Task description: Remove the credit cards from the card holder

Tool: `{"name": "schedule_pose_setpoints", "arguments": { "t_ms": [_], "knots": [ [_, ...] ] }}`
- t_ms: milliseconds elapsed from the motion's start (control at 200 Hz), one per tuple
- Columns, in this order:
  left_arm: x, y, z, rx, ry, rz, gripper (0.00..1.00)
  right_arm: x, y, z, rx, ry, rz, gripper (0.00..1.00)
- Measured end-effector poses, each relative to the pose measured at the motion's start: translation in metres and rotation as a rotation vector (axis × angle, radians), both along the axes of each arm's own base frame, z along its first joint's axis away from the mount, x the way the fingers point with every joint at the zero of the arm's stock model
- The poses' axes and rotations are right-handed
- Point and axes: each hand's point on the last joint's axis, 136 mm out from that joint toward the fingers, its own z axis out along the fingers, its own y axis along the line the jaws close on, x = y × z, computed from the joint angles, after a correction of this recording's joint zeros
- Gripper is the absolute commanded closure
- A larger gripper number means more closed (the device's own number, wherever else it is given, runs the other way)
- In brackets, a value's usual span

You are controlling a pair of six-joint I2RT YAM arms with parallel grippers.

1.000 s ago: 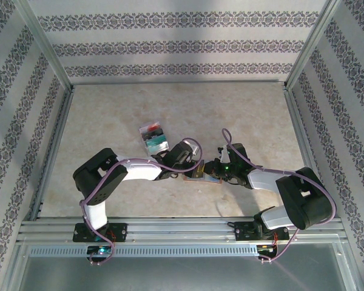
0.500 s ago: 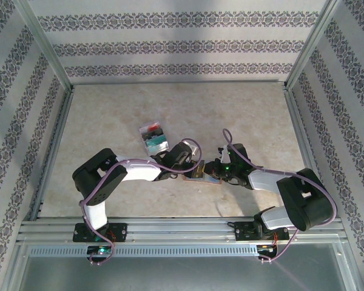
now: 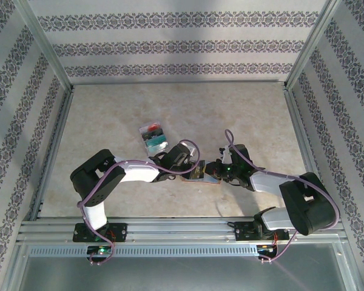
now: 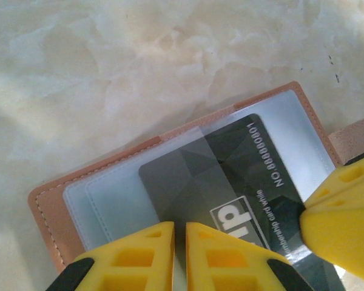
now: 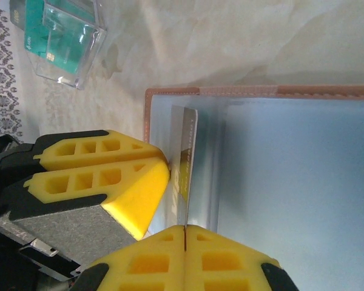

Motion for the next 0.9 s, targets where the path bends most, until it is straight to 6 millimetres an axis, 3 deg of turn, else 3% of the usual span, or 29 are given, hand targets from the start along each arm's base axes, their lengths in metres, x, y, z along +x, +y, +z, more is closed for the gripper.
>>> {"name": "schedule_pose_setpoints", "arguments": {
  "t_ms": [325, 764, 899],
  "knots": [
    [0.000, 0.001, -0.001, 0.005, 0.001, 0.002, 0.87, 0.001, 0.002, 0.005, 0.012, -0.021, 0.001, 0.83],
    [-0.001, 0.003, -0.003, 0.004, 0.007, 0.008, 0.88, -0.003, 0.014, -0.006, 0.003, -0.013, 0.037, 0.82],
    [-0.001, 0.003, -0.004, -0.001, 0.010, 0.014, 0.87, -0.003, 0.016, -0.008, -0.001, -0.008, 0.042, 0.91]
  ]
}}
